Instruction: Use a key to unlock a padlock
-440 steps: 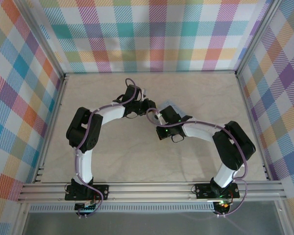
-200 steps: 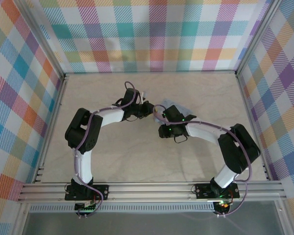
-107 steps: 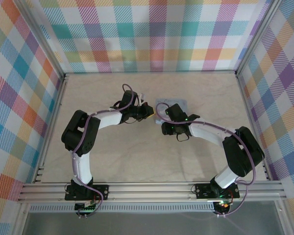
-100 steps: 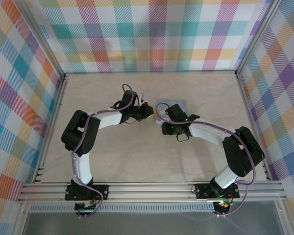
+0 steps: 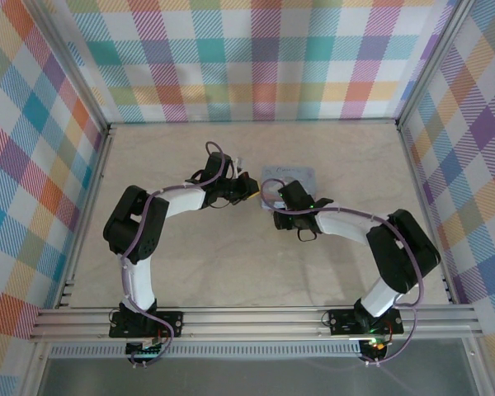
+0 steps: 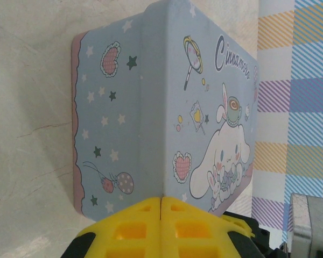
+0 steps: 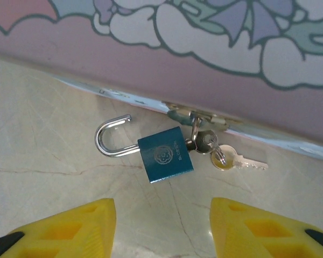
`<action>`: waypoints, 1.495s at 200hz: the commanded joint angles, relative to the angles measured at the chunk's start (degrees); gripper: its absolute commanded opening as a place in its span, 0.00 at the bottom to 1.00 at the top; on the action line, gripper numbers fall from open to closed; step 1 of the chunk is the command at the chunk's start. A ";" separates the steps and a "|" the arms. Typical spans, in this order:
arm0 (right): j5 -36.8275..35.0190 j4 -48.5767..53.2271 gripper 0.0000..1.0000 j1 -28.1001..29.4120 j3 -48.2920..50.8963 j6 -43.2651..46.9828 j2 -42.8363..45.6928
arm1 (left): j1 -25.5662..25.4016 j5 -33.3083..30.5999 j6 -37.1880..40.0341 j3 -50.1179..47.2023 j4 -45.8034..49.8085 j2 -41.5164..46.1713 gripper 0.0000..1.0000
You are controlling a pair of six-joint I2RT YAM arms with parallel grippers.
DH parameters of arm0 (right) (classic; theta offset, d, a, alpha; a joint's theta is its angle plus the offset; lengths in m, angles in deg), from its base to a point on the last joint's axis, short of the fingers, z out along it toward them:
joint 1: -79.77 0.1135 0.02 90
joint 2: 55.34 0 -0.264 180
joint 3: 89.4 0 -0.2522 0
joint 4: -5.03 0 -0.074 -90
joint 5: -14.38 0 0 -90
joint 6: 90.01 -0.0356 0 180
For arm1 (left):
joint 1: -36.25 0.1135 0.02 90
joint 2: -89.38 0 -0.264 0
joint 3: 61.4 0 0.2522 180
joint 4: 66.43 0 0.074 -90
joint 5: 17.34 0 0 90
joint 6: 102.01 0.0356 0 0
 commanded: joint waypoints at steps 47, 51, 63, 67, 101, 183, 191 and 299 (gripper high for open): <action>-3.55 -3.64 0.53 -0.72 -5.25 1.58 -5.80 | 0.14 -3.62 0.19 -0.60 11.04 0.85 0.26; -3.78 -3.67 0.53 -0.74 -5.53 1.56 -5.93 | 0.20 -3.73 0.22 -0.68 11.28 1.04 0.27; -4.45 -3.06 0.53 -0.87 -6.79 1.73 -6.51 | 0.54 -4.06 0.28 -1.07 11.57 1.75 0.30; -4.69 -2.73 0.53 -0.98 -7.22 1.75 -6.74 | 0.64 -4.18 0.34 -1.37 11.54 2.08 0.30; -5.26 -0.57 0.55 -1.18 -9.32 2.34 -9.33 | 1.42 -4.45 0.18 -3.20 11.53 3.88 0.31; -1.50 -0.58 0.51 -1.27 -8.58 1.62 -12.73 | 2.14 -5.23 1.01 -3.86 12.77 5.66 0.38; -1.23 -0.51 0.50 -1.10 -8.08 1.24 -12.38 | 2.30 -5.25 1.10 -3.83 12.85 5.75 0.38; -1.28 0.53 0.43 9.84 0.86 -7.30 -4.19 | 3.89 -6.47 3.41 -0.89 15.14 3.21 0.38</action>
